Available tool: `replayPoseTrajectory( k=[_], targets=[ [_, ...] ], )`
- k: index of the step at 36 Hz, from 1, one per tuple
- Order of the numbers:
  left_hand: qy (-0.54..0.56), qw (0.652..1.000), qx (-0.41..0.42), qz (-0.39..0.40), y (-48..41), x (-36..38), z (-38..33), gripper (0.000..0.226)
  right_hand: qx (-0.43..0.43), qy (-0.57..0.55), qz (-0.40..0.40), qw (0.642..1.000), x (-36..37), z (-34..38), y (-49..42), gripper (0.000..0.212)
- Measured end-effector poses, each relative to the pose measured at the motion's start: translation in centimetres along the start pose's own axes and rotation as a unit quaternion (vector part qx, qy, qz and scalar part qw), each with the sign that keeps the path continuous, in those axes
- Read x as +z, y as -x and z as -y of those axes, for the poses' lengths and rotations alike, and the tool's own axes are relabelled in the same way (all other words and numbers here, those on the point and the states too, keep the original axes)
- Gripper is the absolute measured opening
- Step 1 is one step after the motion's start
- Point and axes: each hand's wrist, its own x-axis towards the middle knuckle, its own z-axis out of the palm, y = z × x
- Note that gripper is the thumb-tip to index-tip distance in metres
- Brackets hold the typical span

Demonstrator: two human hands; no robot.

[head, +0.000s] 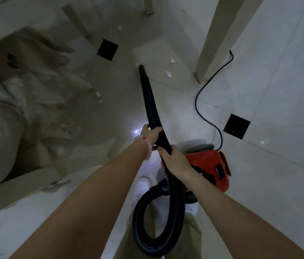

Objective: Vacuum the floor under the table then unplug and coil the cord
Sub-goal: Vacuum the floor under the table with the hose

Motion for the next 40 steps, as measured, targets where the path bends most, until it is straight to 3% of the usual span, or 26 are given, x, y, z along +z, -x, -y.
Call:
replayPoseTrajectory(
  k=[5, 18, 26, 40],
  targets=[
    [-0.009, 1.000, -0.003, -0.023, -0.9, -0.7, -0.9, 0.047, -0.014, 0.017, 0.005, 1.000, 0.1, 1.1, -1.0, 0.034],
    [0.011, 0.999, -0.030, 0.006, 0.1, -2.6, -0.6, 0.039, -0.017, 0.035, 0.003, 0.999, 1.7, 1.1, -0.1, 0.037],
    [0.033, 0.996, 0.019, 0.081, 0.1, -3.3, -1.0, 0.054, -0.039, -0.023, -0.031, 0.999, 2.2, 0.8, 0.4, 0.032],
    [0.041, 0.992, 0.051, 0.105, -0.4, -3.2, -2.0, 0.042, -0.053, 0.023, -0.091, 0.994, 2.9, 1.7, -0.4, 0.041]
  ],
)
